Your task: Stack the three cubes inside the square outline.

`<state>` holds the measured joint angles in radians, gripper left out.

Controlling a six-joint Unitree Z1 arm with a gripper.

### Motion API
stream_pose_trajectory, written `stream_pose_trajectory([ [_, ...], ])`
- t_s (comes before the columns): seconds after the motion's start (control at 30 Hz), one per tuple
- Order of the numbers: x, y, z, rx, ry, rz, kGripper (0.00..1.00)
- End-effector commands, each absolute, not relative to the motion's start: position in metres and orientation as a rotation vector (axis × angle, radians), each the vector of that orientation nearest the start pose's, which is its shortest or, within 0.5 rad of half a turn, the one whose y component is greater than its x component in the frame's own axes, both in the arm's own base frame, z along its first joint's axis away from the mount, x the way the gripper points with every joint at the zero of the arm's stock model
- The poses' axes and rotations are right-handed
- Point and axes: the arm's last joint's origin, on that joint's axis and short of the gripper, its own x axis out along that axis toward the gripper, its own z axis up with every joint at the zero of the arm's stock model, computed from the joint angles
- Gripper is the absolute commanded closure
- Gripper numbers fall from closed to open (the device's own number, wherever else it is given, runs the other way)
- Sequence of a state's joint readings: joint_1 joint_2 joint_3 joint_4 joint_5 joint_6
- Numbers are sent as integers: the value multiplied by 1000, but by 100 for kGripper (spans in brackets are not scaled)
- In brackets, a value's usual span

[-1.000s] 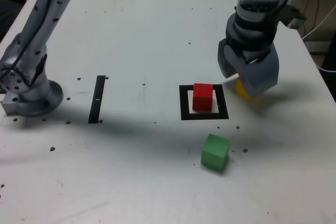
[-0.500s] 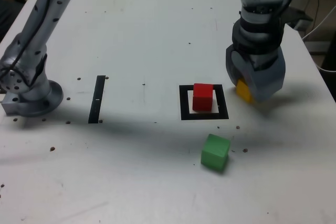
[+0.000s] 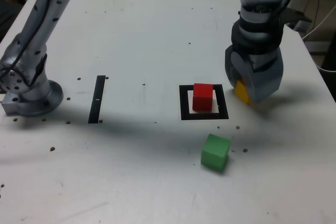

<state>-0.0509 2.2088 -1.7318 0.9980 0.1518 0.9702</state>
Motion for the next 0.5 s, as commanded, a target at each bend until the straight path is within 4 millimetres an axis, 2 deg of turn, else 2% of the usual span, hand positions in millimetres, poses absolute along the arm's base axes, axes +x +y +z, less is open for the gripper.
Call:
stream_pose_trajectory([
  [0.0, 437, -13, 226, 923, 1397, -612, 99],
  [0.1, 431, -12, 242, 913, 1382, -557, 100],
  [0.3, 410, -10, 293, 797, 1331, -375, 98],
  [0.47, 391, -10, 317, 753, 1393, -330, 96],
])
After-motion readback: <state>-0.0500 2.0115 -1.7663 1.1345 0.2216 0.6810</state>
